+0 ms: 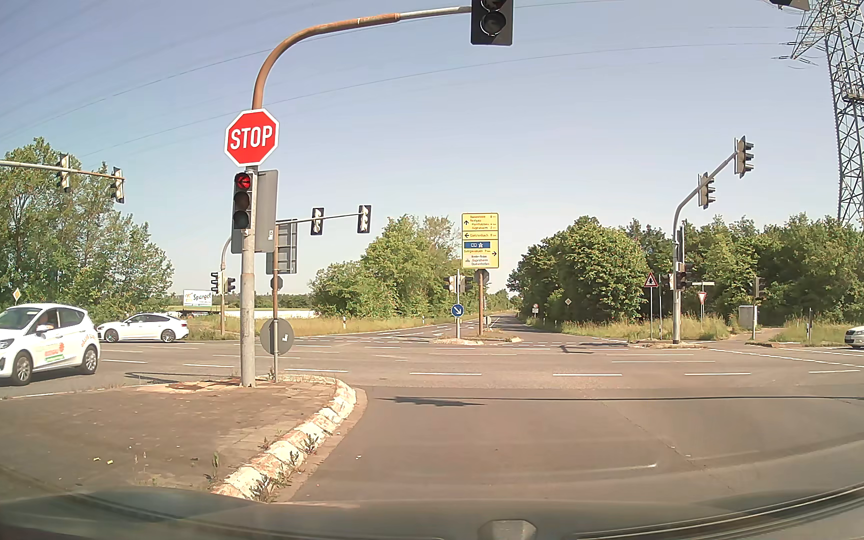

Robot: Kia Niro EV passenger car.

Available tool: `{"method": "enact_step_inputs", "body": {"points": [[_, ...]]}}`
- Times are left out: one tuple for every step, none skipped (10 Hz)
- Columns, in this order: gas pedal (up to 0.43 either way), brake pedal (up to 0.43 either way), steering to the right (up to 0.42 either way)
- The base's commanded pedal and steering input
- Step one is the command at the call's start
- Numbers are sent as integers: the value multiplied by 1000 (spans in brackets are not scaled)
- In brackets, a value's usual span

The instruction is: Follow the waypoints while adhering to traffic rules and regulations

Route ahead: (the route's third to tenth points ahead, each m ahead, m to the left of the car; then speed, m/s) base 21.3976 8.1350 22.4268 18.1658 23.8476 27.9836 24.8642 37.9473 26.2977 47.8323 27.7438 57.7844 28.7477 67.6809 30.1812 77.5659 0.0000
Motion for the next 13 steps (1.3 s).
{"method": "enact_step_inputs", "body": {"points": [[0, 262, 1], [0, 262, 1], [0, 262, 1], [0, 262, 1], [0, 262, 1], [0, 262, 0], [0, 262, 1], [0, 262, 0], [0, 262, 0], [0, 262, 0], [0, 262, 1], [0, 262, 1], [0, 262, 0]]}}
